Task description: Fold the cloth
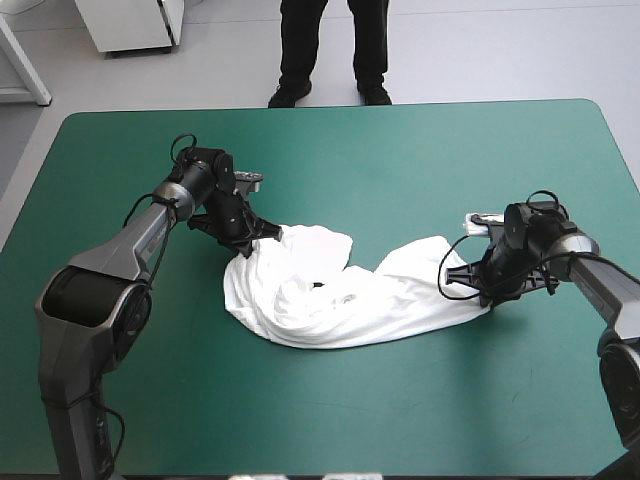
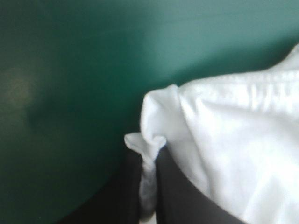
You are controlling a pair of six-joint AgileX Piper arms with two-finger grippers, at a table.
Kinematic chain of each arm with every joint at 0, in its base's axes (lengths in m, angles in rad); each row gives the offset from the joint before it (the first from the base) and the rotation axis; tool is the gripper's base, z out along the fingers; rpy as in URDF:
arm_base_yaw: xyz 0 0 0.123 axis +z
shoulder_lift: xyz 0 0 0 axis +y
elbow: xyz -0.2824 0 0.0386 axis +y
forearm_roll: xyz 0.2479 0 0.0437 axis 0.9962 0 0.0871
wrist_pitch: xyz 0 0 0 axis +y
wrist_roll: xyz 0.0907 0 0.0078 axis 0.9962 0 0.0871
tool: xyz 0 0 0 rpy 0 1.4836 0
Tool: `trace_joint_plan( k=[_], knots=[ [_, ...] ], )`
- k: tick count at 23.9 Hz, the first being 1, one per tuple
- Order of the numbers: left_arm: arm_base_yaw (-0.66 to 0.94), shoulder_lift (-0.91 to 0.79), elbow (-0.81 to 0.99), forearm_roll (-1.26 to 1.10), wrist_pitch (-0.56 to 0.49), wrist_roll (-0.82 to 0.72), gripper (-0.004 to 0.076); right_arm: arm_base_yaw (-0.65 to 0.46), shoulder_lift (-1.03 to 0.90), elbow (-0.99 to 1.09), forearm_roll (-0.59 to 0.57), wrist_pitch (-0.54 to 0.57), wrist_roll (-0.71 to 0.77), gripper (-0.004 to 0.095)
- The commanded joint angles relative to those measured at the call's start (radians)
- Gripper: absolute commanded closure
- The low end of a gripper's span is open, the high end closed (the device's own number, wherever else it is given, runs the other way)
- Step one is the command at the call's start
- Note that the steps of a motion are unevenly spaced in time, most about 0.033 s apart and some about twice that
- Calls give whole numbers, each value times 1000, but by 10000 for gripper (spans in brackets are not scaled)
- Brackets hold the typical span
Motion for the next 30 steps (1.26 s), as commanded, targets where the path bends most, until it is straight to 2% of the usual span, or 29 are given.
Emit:
trace_joint_plan(
  k=[1,5,13,15,20,24,30],
  knots=[
    [-1,-6,6,25,-25,1,734,8,22,15,131,-16,-32,925],
    [1,-54,6,36,-27,4,734,8,-72,-8,118,-14,-41,925],
    [4,-448,-4,78,48,-4,734,8,-397,-240,64,137,-75,925],
    [4,-568,-4,78,48,-4,734,8,-453,-316,60,161,-75,925],
    [4,-740,-11,69,38,-4,734,8,-523,-469,49,195,-88,925],
    [4,-825,-86,33,20,-4,734,8,-544,-610,49,227,-97,925],
    [4,-854,-324,-25,6,10,734,8,-544,-852,53,241,-109,925]
  ],
)
